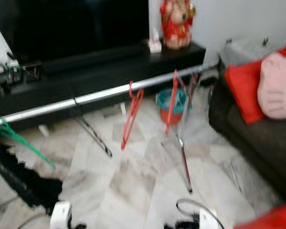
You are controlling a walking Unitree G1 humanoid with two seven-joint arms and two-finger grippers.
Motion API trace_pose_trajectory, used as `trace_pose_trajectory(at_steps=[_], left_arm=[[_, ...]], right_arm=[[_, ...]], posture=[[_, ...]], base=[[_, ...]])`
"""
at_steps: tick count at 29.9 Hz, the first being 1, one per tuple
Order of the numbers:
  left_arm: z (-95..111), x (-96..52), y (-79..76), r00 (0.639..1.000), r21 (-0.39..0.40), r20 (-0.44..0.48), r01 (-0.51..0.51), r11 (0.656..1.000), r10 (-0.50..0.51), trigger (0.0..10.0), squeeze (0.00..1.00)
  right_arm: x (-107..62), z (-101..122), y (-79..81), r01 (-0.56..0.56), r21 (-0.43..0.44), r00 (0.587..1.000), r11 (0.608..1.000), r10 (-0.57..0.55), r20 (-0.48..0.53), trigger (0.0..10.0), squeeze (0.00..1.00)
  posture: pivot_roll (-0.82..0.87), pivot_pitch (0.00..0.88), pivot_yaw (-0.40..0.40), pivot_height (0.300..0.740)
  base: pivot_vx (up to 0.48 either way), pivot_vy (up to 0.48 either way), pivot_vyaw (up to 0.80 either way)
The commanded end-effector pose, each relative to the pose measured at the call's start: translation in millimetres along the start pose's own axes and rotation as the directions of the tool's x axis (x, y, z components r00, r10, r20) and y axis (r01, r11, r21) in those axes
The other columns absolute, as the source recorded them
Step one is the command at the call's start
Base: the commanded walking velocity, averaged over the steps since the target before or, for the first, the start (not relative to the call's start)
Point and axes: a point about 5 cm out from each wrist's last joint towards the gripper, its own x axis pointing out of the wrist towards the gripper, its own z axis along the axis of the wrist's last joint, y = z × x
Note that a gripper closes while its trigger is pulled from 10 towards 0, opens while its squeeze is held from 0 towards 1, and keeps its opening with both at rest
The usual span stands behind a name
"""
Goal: Hang hanger
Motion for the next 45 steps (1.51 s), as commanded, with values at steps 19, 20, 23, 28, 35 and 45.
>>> trace_pose_trajectory(at_steps=[19,20,23,28,35,45], left_arm=[[-2,-0.2,0.7,1.0,0.002,-0.009,-0.011,1.0,0.011,10.0,0.0],[-2,-0.2,0.7,1.0,0.003,-0.01,-0.011,1.0,0.011,10.0,0.0],[-2,-0.3,0.8,1.0,0.002,-0.009,-0.01,1.0,0.01,10.0,0.0],[-2,-0.4,1.0,1.0,-0.001,-0.009,-0.012,1.0,0.012,10.0,0.0],[-3,-0.3,0.3,1.0,-0.003,-0.009,-0.009,1.0,0.009,10.0,0.0],[-4,-0.6,0.6,1.0,-0.006,-0.011,-0.009,1.0,0.009,10.0,0.0]], right_arm=[[0.8,6,-3.9,-0.004,-0.004,1.0,1.0,0.004,0.013,10.0,0.0],[0.8,5,-3.7,-0.002,-0.005,1.0,1.0,0.002,0.013,10.0,0.0],[1.1,10,-4.6,0.018,-0.014,0.999,1.0,-0.018,0.042,10.0,0.0],[-0.5,71,-21.8,0.119,0.066,0.936,0.991,-0.134,0.324,10.0,0.0],[-15.1,123,-16.8,0.065,0.09,0.797,0.994,-0.106,0.595,10.0,0.0],[-47.9,106,-2.5,0.002,-0.007,0.642,1.0,0.004,0.766,10.0,0.0]], posture=[[-0.06,0.0,0.025,0.74],[-0.06,0.0,0.025,0.74],[-0.06,0.0,0.023,0.74],[-0.08,0.0,0.023,0.74],[-0.08,0.0,0.019,0.74],[-0.11,0.0,0.015,0.74]], base=[[0.014,0.0,0.0],[0.0,0.0,0.0],[0.0,0.0,0.0],[0.0,0.0,0.0],[0.0,0.0,0.0],[0.0,0.0,0.0]])
